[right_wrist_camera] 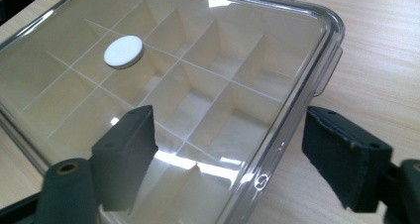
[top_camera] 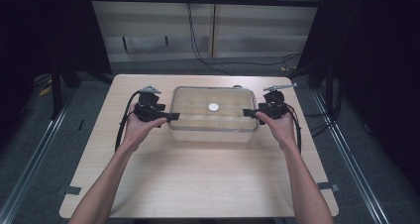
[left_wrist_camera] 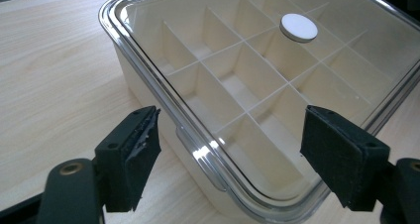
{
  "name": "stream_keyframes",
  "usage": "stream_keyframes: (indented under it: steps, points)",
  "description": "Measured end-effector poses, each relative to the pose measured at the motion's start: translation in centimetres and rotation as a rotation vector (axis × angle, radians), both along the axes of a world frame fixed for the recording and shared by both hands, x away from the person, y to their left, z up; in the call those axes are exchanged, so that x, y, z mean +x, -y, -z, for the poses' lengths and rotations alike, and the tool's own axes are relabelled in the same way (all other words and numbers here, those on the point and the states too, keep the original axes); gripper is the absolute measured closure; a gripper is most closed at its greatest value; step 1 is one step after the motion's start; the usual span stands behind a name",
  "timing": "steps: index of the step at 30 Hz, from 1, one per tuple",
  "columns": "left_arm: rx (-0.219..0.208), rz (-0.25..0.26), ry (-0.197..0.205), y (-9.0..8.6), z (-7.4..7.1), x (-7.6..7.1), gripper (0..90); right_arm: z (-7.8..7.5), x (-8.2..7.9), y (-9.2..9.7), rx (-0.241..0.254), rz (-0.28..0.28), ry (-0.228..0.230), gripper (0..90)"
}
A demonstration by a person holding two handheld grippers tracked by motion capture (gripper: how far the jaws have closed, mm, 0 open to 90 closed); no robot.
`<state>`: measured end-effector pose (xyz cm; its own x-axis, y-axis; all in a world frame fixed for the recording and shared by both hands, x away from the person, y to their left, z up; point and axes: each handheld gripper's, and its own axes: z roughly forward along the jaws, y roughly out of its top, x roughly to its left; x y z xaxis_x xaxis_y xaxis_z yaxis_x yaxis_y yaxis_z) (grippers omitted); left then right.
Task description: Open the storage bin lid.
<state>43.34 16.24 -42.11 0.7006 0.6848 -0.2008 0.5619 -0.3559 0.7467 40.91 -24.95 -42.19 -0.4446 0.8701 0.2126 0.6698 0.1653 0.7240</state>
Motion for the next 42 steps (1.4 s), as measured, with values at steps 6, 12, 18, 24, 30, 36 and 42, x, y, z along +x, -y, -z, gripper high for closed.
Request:
stream_keyframes:
  steps: [6,12,18,24,30,36,42]
  points:
    - [-0.011,-0.013,-0.03,0.1,0.8,0.8,21.9,0.6,0.5,0.2,0.0,0.019,-0.027,20.4]
    - [-0.017,-0.007,-0.034,0.1,1.2,1.0,22.6,1.2,0.9,0.1,0.028,0.017,-0.043,20.1]
    - [-0.011,-0.015,-0.051,0.2,1.6,1.3,22.3,1.5,1.1,-0.7,0.012,0.02,-0.05,13.8]
    - [-0.016,-0.015,-0.061,0.2,2.2,1.7,23.0,2.0,1.4,-0.8,0.011,0.007,-0.085,13.9]
    - [-0.025,-0.012,-0.066,0.3,2.4,2.0,22.4,2.3,1.6,-1.1,0.028,0.017,-0.098,11.8]
    - [-0.022,0.004,-0.078,0.8,2.5,2.3,19.6,2.5,2.0,-1.5,0.036,0.02,-0.111,8.7]
    - [-0.008,0.015,-0.101,1.6,2.4,2.6,17.0,2.6,2.2,-1.5,0.038,0.018,-0.112,8.1]
